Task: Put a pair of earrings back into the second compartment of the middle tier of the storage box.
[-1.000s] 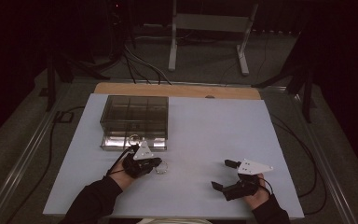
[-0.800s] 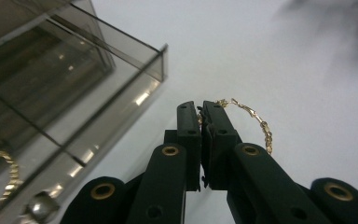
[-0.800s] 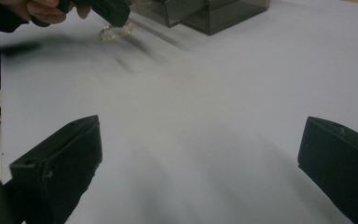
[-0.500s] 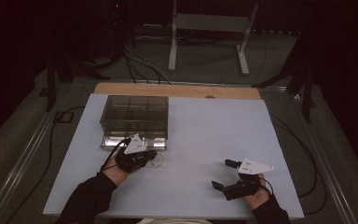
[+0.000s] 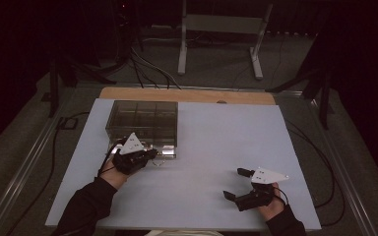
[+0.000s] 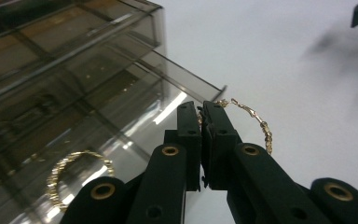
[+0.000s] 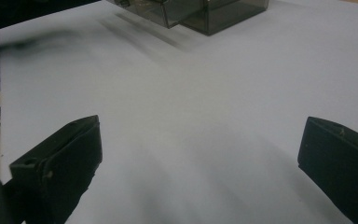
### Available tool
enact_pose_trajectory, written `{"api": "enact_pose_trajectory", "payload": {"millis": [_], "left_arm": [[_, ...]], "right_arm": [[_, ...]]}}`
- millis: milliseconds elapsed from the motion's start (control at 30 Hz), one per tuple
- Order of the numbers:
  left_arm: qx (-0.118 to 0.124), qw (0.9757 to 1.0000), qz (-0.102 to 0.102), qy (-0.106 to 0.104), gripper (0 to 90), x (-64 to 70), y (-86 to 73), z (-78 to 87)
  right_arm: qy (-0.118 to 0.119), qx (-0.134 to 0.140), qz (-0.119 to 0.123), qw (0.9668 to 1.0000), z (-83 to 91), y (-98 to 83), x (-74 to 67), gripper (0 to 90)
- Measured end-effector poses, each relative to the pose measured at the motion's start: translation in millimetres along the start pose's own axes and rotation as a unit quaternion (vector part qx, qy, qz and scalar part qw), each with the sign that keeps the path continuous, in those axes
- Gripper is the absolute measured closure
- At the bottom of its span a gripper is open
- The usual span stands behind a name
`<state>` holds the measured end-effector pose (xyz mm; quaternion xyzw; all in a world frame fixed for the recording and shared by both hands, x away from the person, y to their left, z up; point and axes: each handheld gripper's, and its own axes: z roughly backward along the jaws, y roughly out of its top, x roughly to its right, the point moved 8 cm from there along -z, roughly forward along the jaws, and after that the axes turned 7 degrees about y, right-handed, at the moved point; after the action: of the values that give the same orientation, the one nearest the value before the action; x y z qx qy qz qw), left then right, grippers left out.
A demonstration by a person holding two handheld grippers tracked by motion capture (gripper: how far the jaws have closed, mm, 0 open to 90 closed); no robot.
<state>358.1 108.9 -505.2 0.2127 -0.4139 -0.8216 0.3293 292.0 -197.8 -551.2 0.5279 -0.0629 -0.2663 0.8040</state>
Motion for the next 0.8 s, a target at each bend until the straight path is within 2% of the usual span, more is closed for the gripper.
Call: {"api": "enact_pose_trajectory", "payload": {"millis": [200, 400, 800], "left_arm": [[0.012, 0.9997, 0.017, 0.012, 88.2, -11.7, 1.7, 3.3], [0.015, 0.9992, 0.024, 0.028, 88.2, -21.7, 3.9, 3.0], [0.019, 0.9960, 0.057, 0.066, 88.1, -46.9, 1.0, 0.9]], "right_arm": [[-0.001, 0.000, 0.000, 1.0000, 0.0, -0.1, 0.2, 0.0], [-0.001, -0.001, 0.000, 1.0000, -0.3, -0.3, 0.4, 0.0], [-0.001, -0.002, -0.001, 1.0000, -0.3, -0.8, 0.3, 0.0]]}}
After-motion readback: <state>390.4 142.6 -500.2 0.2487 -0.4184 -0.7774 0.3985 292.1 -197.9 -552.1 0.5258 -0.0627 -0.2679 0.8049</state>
